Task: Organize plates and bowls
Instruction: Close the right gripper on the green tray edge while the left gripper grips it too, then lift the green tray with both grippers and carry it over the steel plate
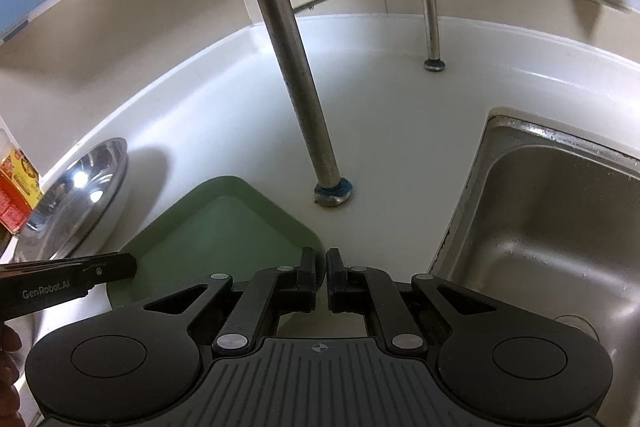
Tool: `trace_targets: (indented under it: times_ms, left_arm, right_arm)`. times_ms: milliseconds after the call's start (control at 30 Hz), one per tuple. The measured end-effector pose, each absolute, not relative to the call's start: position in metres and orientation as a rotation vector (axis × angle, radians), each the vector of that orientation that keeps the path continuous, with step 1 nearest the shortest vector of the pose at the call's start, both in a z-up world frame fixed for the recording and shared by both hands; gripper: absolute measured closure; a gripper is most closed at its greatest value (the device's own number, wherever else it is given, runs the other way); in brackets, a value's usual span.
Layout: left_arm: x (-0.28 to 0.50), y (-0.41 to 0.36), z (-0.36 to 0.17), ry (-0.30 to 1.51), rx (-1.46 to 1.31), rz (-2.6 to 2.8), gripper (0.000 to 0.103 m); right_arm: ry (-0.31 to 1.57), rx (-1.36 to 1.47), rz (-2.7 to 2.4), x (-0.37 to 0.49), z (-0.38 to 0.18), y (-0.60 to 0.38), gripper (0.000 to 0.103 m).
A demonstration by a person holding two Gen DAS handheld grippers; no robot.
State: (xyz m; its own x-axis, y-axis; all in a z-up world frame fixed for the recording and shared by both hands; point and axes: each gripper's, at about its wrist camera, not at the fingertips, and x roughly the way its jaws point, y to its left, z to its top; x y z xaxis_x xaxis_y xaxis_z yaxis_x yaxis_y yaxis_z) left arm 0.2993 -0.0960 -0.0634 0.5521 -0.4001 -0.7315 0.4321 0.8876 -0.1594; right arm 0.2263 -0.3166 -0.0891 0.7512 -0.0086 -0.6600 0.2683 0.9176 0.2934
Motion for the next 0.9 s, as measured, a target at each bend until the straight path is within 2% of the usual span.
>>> trace_targets:
  times_ms: [467, 900]
  left_arm:
    - [0.287, -0.056, -0.019, 0.776, -0.023, -0.435, 0.097]
    - [0.304, 0.014, 0.004, 0.712, -0.085, -0.258, 0.097]
  right_arm:
    - [0.689, 0.358, -0.056, 0.232, -0.047, -0.292, 0.097]
    - [0.655, 0.293, 0.120, 0.290, -0.027, -0.231, 0.097]
